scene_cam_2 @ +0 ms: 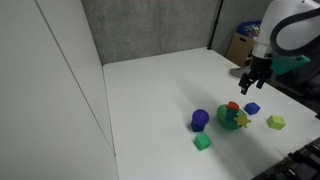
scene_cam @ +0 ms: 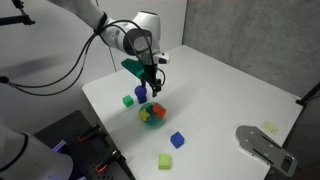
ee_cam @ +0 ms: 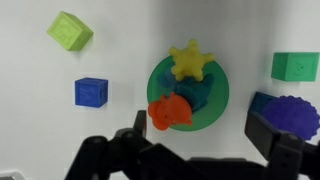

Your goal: Pick up the yellow toy from the table and put it in the green bowl

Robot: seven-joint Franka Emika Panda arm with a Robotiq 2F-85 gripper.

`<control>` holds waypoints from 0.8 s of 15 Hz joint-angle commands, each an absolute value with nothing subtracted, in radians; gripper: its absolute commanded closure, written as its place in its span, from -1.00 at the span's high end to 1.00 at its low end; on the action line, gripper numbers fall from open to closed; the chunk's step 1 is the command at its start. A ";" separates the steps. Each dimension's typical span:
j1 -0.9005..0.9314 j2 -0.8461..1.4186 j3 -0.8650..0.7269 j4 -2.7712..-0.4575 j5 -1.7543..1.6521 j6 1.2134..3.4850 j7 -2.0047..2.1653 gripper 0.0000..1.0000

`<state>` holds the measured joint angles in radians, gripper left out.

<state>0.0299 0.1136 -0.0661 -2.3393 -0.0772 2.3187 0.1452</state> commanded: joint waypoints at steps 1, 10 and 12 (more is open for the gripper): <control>-0.009 -0.047 -0.066 -2.347 -0.053 2.216 0.099 1.00; -0.072 -0.422 -0.098 -2.292 -0.022 1.837 -0.024 1.00; -0.088 -0.475 -0.097 -2.255 -0.046 1.783 -0.011 1.00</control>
<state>-0.0664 -0.4074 -0.0956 -2.3029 -0.0244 1.8641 0.0018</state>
